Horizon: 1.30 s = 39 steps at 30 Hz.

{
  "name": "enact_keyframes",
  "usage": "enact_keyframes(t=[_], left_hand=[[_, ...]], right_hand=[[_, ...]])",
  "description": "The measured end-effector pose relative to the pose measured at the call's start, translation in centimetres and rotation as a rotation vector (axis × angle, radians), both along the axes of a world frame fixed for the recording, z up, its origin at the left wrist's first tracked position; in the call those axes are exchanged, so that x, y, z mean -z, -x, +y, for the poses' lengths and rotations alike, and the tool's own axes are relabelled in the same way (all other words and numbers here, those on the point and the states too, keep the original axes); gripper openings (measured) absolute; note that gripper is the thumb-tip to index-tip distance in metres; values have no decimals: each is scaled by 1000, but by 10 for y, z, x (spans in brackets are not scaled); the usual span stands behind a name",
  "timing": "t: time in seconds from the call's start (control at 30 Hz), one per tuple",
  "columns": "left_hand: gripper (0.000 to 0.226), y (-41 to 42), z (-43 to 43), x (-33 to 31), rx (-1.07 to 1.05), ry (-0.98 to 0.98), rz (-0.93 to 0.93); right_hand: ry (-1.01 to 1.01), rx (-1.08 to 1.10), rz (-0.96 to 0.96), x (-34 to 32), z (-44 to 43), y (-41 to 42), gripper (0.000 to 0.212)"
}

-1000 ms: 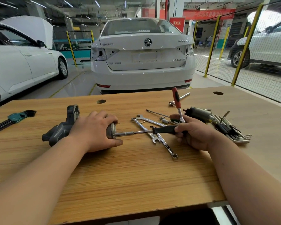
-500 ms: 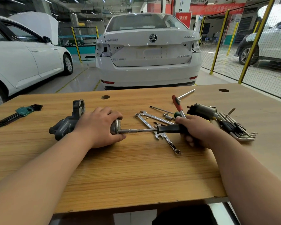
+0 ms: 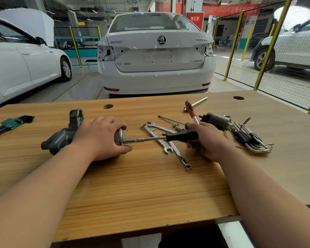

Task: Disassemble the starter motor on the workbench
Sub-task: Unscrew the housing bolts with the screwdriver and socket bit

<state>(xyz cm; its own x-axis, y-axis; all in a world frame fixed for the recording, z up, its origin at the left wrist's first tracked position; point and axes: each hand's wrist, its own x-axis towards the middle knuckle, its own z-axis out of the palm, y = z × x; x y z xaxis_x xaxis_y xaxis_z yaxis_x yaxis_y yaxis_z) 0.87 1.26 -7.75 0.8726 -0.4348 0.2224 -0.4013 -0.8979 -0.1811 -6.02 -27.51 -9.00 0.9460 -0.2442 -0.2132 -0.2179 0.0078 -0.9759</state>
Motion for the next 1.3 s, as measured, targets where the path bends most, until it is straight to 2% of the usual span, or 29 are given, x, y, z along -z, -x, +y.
enact_keyframes(t=[0.1,0.23,0.53,0.7,0.8,0.87,0.93,1.07,1.2,1.3], left_hand=[[77,0,-1,1,-2,-2,-10],[75,0,-1,0,0,2,0],[78,-1,-2,-1,-14,-3,14],[79,-2,-3,-1,-22,1,11],[79,-1,-3,-2,-22,-7,6],[79,0,-3,-3,-16,-2,0],[78,1,-2,-3,-12,-8,0],[74,-1,-1,-4,12,2,16],[73,0,1,-3,24,30,26],[74,2,0,-3,21,36,25]], right_hand=[[315,4,-14,-1,-2,0,37],[375,-22,-31,1,-8,-1,38],[242,-27,-128,7,-11,0,28],[-34,-87,-85,7,-14,1,16],[-189,-117,-88,6,-15,3,27],[-209,-132,-107,4,-14,4,30],[-57,-136,-127,4,-13,5,24],[401,-76,-124,4,-10,7,12],[517,-34,-118,1,-6,8,35],[548,-1,-109,0,-7,8,34]])
